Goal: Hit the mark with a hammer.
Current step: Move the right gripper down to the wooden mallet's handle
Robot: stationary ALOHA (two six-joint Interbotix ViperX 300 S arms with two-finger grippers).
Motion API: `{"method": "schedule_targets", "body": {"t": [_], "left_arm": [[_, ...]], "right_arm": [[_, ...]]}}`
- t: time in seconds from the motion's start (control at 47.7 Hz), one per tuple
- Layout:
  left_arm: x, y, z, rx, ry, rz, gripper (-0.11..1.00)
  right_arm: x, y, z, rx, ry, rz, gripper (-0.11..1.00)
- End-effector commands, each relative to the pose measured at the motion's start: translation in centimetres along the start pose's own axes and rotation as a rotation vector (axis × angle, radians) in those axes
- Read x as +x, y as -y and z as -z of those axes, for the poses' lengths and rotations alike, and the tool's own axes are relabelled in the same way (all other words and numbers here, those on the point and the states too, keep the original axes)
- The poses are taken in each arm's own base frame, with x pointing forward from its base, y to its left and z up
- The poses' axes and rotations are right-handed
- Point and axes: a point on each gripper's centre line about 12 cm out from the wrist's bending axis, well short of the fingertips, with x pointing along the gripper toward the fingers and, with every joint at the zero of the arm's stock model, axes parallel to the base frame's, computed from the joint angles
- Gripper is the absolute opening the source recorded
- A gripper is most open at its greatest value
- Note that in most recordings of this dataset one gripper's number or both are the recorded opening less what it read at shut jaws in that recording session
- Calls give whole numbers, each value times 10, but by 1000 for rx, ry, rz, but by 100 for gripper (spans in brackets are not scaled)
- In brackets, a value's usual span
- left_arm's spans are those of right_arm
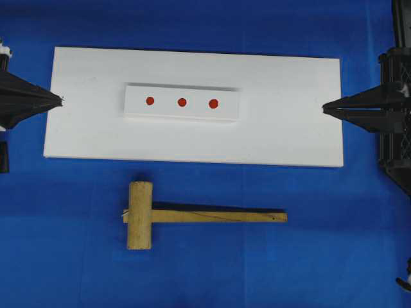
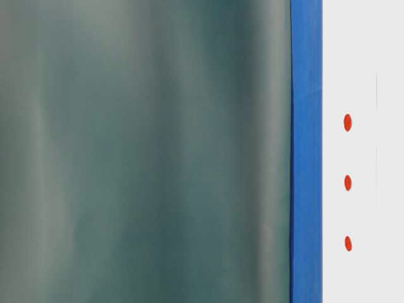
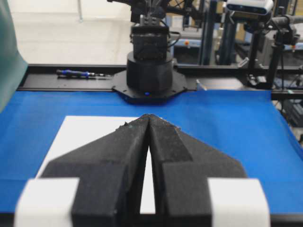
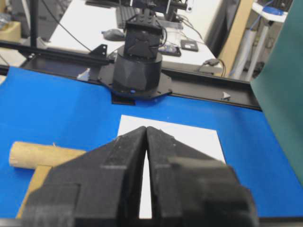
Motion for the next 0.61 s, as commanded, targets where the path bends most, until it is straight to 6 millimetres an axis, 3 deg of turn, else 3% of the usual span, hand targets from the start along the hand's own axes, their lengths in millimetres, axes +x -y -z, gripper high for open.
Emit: {"method": "schedule_targets", "body": {"t": [0.0, 0.105, 0.293, 0.587], "left_arm": [[2, 2, -2, -7, -2, 11, 0], [2, 2, -1, -7, -14, 10, 0], [2, 2, 0, -8, -18, 11, 0], [2, 2, 3, -10, -26, 11, 0]], "right_arm": [[5, -2, -9, 2, 17, -11, 0], [11, -10, -5, 17, -28, -47, -6], [26, -29, -3, 73, -79, -124, -6], [72, -50, 26, 171, -234, -162, -1]]}}
